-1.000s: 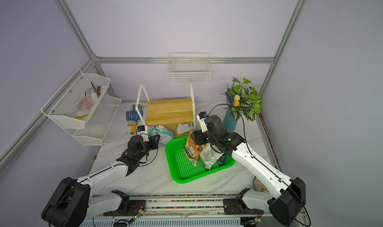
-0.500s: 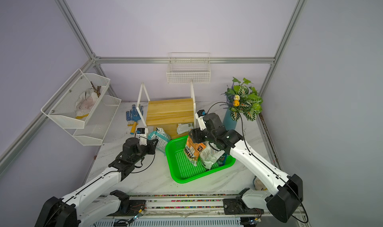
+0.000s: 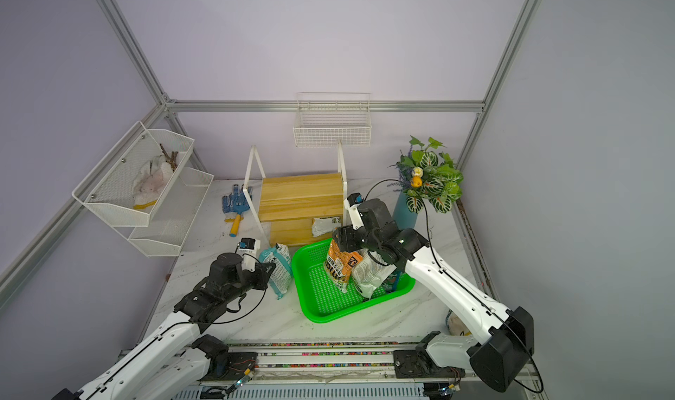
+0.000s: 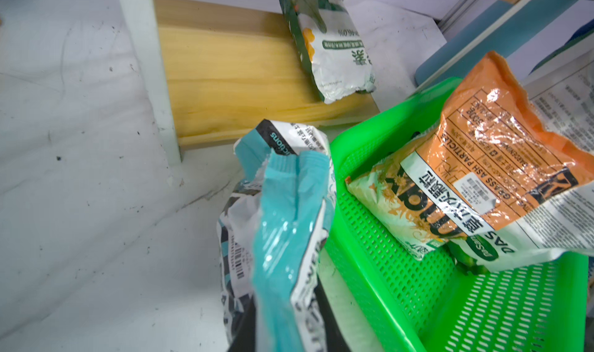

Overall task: Take down the fertilizer bag from the shelf
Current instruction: Place the fertilizer bag in the storage box.

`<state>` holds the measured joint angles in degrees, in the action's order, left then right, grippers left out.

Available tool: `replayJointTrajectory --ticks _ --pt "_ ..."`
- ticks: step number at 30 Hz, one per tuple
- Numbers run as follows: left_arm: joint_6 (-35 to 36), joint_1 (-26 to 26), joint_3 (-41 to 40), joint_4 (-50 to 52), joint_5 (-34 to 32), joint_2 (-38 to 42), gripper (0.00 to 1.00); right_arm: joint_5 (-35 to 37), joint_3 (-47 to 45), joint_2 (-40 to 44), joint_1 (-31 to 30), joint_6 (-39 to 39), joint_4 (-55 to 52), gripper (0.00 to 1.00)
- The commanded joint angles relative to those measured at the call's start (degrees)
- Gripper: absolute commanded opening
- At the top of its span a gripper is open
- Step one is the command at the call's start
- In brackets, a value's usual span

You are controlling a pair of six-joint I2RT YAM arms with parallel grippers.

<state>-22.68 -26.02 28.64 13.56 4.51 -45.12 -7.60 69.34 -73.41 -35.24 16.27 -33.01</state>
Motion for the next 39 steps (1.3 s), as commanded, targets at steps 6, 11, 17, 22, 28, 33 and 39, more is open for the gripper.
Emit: replayJointTrajectory --ticks 6,11,17,22,28,33,39 --pt "1.21 -5.59 21.12 -2.48 0.19 -2.27 0.00 1.07 0.18 1.55 -0.08 -0.18 0.41 0.69" --pt "2.84 -7.67 27.91 -0.32 2.56 -5.17 0.00 1.71 -0.17 2.08 -0.04 -0.44 0.23 0.69" --pt "2.61 -11.85 34.40 -0.38 6.95 -11.14 0.00 1.80 0.09 1.78 -0.07 -0.28 0.31 0.69" --pt "2.95 -15.13 35.46 -6.11 7.21 -15.51 0.00 1.97 0.02 1.85 -0.08 -0.28 0.58 0.69" --pt "2.46 -16.67 33.16 -13.27 1.74 -19.84 0.00 2.63 -0.73 3.04 -0.07 -0.36 0.41 0.69" --pt "3.24 -18.24 31.84 -15.10 -3.52 -21.82 0.00 3.59 -1.51 3.88 -0.06 -0.80 0.14 0.69" --pt "4.18 -20.09 28.77 -14.63 -7.99 -24.41 0.00 3.69 -1.69 3.36 -0.08 -0.98 0.22 0.69"
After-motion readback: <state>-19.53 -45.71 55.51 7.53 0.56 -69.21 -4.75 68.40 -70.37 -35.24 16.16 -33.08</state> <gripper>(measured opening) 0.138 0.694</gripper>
